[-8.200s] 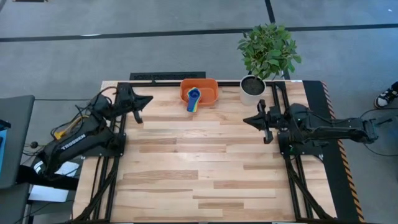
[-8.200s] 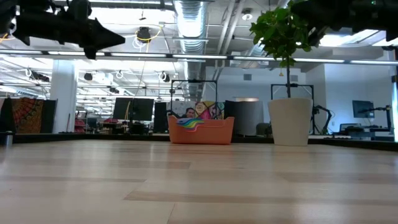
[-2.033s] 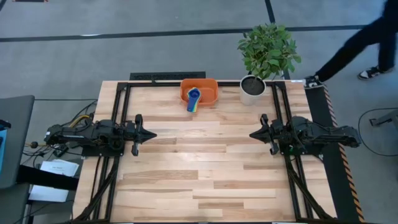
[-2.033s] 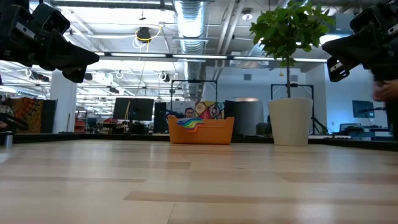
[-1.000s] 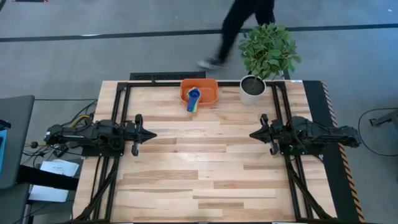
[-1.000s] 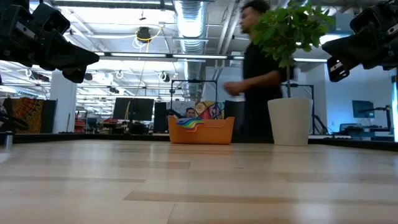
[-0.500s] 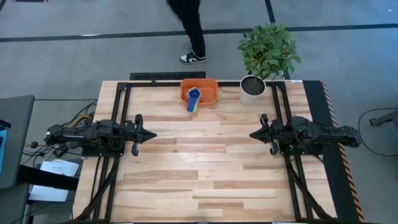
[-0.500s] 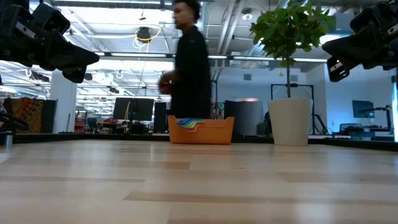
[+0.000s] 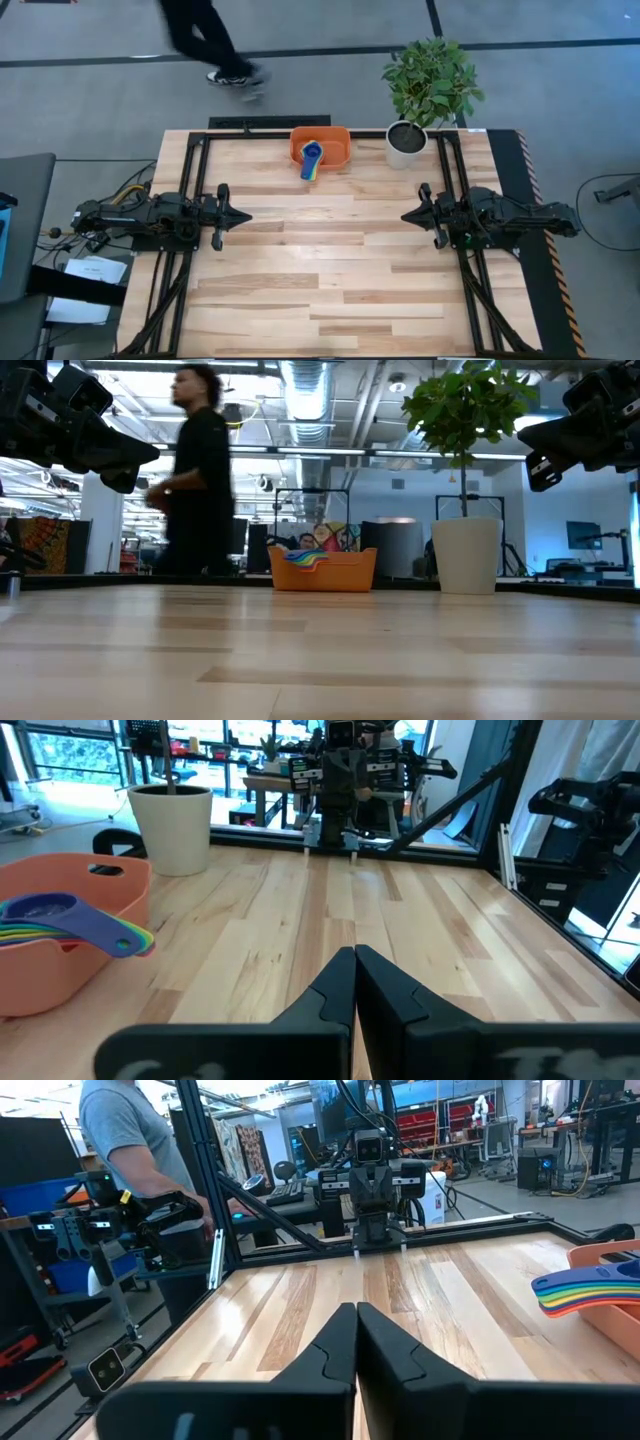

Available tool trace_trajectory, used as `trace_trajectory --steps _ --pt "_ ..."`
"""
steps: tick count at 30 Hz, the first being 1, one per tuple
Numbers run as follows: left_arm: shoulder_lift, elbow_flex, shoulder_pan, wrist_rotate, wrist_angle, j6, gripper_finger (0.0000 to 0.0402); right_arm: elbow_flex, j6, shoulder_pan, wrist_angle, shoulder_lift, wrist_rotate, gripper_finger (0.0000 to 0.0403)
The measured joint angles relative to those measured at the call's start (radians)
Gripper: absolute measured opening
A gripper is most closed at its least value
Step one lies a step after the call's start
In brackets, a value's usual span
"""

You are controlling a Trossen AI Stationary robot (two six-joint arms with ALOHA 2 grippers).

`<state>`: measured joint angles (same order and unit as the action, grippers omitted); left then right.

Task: Nest measuring cups in basket
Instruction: Return to Home Position

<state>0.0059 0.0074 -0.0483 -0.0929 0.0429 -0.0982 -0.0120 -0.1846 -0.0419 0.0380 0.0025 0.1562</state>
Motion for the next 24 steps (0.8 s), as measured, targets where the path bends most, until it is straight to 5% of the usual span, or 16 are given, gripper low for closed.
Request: trace_trajectory --steps 24 --pt "0.000 0.000 0.000 0.000 0.000 0.000 0.0000 0.000 0.000 0.000 0.000 0.000 0.000 0.0032"
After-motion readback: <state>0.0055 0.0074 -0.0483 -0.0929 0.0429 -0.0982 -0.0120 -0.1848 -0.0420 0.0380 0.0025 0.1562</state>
